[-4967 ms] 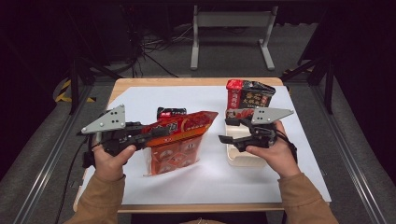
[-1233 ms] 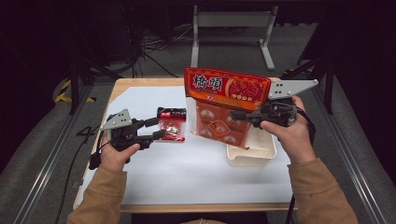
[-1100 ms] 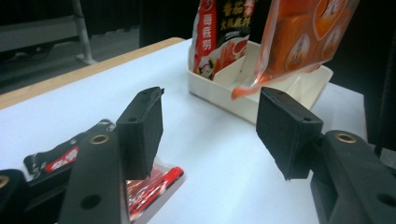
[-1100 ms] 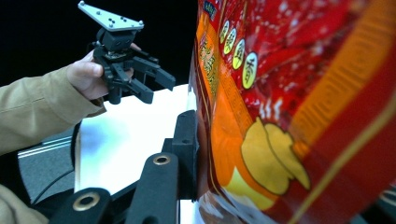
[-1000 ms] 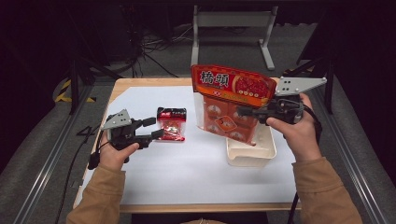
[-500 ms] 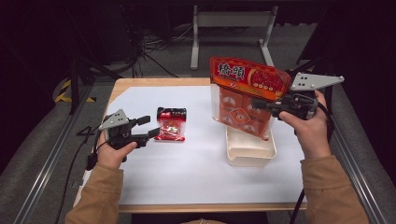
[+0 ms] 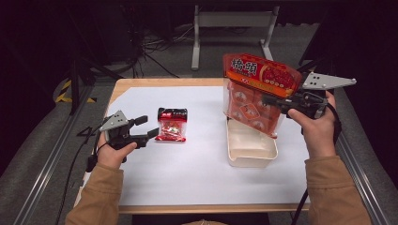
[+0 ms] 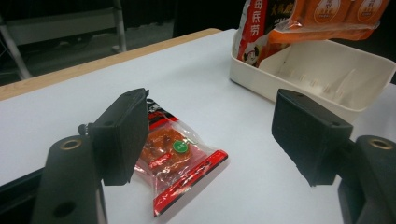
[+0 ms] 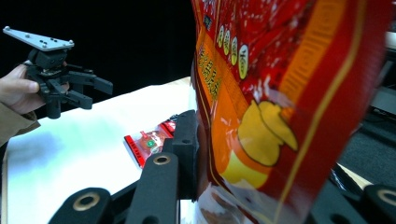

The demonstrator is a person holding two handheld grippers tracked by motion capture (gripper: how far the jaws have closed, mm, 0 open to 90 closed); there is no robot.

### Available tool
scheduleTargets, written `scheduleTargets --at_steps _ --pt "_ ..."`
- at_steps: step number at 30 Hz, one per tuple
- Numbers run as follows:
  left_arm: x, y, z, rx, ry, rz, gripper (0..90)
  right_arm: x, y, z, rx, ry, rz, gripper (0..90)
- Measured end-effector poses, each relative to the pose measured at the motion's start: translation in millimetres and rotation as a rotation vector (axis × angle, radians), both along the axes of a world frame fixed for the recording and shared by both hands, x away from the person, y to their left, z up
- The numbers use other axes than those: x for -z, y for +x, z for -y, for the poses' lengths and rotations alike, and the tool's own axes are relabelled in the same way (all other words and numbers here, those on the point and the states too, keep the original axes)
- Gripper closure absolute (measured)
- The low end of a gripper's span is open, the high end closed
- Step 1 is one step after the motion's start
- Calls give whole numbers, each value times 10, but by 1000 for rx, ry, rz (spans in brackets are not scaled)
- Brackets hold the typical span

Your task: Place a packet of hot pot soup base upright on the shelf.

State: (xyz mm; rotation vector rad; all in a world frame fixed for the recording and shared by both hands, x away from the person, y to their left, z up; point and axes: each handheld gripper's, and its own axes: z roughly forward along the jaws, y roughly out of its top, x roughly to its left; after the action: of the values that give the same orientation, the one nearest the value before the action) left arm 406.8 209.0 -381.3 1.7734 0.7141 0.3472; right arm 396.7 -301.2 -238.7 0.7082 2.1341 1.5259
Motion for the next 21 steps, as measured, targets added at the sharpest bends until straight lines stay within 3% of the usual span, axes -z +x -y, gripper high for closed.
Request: scheduleTargets --at_steps 10,17,21 --pt "15 12 5 -7 4 2 246 187 36 53 43 32 -14 703" --pt "35 25 16 -10 -9 -17 179 327 41 79 58 51 -15 704" --pt "47 29 33 1 -3 -27 188 382 42 62 69 34 -16 703"
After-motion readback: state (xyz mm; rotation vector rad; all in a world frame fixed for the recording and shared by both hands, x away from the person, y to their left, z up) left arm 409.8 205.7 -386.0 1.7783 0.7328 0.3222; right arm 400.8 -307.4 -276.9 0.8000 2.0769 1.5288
